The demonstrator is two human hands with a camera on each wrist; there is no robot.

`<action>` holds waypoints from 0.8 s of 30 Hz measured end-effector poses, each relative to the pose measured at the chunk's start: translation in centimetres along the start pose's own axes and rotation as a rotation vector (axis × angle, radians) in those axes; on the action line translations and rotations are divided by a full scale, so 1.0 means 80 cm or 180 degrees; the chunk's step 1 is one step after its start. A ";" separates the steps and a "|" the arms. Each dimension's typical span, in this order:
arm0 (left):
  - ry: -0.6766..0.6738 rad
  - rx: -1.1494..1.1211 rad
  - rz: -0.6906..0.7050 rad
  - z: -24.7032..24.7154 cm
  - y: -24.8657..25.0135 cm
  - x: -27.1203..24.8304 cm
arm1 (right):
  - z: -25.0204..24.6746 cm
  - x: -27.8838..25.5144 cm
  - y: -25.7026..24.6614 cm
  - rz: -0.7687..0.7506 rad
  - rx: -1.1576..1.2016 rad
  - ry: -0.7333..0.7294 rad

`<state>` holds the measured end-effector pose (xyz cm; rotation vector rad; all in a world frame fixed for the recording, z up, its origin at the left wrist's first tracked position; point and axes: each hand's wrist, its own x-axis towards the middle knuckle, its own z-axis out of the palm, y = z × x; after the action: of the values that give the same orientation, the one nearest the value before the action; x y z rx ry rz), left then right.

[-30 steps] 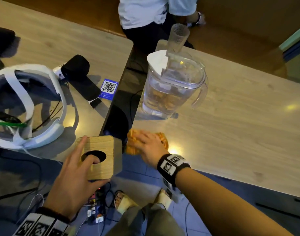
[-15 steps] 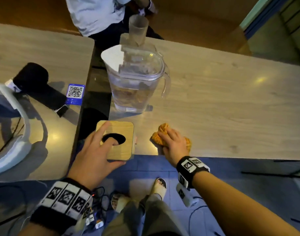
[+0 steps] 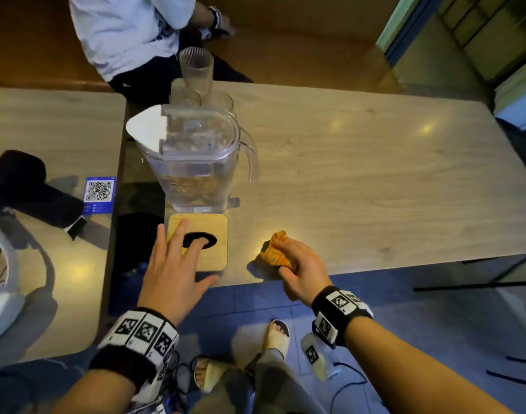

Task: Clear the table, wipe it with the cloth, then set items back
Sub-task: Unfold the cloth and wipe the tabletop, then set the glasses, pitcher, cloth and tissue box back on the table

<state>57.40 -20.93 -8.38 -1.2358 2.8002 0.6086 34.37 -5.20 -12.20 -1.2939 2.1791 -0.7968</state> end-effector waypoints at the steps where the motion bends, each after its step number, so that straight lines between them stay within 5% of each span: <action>1: 0.0051 0.0019 0.0059 -0.003 0.000 -0.004 | -0.002 0.004 -0.008 -0.0010 -0.0006 -0.0048; 6: 0.0349 -0.0289 0.0476 -0.035 0.008 -0.027 | -0.008 0.025 -0.036 0.0136 -0.0561 -0.0595; 11: 0.0896 -0.0632 0.1148 -0.093 0.035 -0.026 | 0.014 0.013 -0.034 -0.0229 -0.1204 -0.1465; 14: 0.1325 -0.0608 0.1419 -0.151 0.048 0.001 | -0.019 0.022 -0.042 -0.0864 -0.1318 -0.1917; 20: 0.1425 -0.0303 0.1611 -0.285 0.056 0.104 | -0.114 0.156 -0.040 0.0039 -0.0404 -0.0170; 24: 0.0900 0.0016 0.1179 -0.349 0.037 0.201 | -0.157 0.274 -0.062 0.0115 -0.0356 0.0158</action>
<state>48.04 -40.44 15.63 -0.8634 3.3007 0.4663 19.53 -23.72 -2.19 -1.2967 2.3088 -0.7090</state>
